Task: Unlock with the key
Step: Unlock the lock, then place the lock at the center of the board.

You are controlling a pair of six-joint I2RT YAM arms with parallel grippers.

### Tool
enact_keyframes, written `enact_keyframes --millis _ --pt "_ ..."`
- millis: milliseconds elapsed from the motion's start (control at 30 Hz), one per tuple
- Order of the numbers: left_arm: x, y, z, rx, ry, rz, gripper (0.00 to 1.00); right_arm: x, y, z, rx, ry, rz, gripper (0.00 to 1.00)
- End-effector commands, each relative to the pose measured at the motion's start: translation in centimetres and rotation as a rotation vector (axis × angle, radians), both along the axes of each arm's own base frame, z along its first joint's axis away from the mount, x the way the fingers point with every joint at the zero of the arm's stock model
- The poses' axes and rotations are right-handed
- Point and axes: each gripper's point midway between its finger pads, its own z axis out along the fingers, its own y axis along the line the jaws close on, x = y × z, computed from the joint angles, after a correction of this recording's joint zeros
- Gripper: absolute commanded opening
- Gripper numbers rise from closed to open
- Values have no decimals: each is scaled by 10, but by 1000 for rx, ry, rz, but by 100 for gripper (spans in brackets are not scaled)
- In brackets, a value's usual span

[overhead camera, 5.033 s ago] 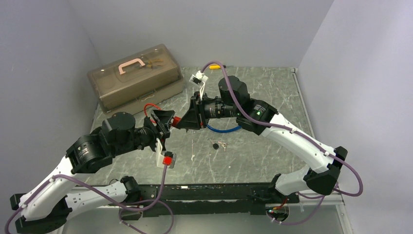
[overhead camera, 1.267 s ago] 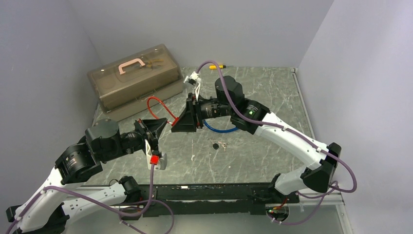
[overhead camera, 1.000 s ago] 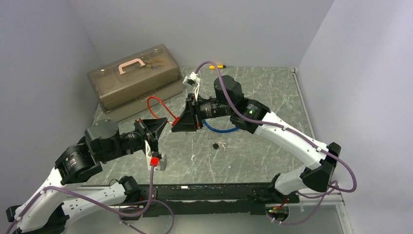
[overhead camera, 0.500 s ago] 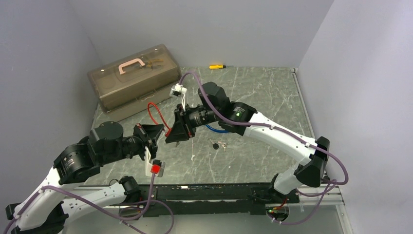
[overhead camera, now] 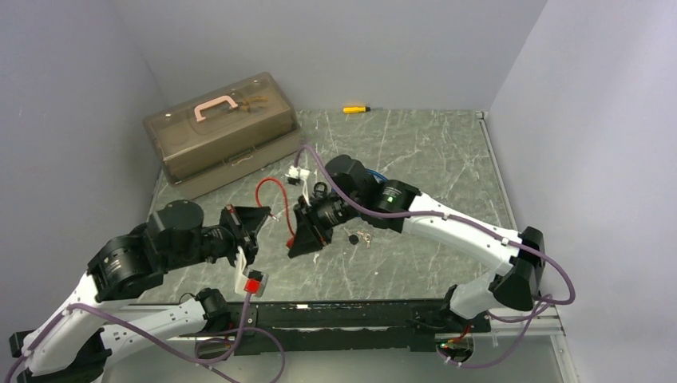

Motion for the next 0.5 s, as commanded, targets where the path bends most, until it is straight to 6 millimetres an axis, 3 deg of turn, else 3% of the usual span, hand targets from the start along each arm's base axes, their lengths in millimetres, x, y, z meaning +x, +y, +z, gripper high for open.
enact_keyframes --millis 0,100,233,300,367,467 --pt "-1 5 111 -337 -170 25 0 -6 -48 -34 -140 62 -37 0" --pt "-3 12 118 -367 -151 43 0 1 -58 -36 -115 46 -87 0" --pt "-7 8 90 -300 -98 16 3 11 -58 -21 -51 17 -136 0" --pt "-10 6 69 -243 -48 2 36 21 -55 -12 -23 2 -156 0" --pt "-10 5 61 -245 -16 10 94 31 -49 -4 -3 -11 -174 0" --pt "-10 3 68 -300 36 29 99 48 -42 5 37 -19 -196 0"
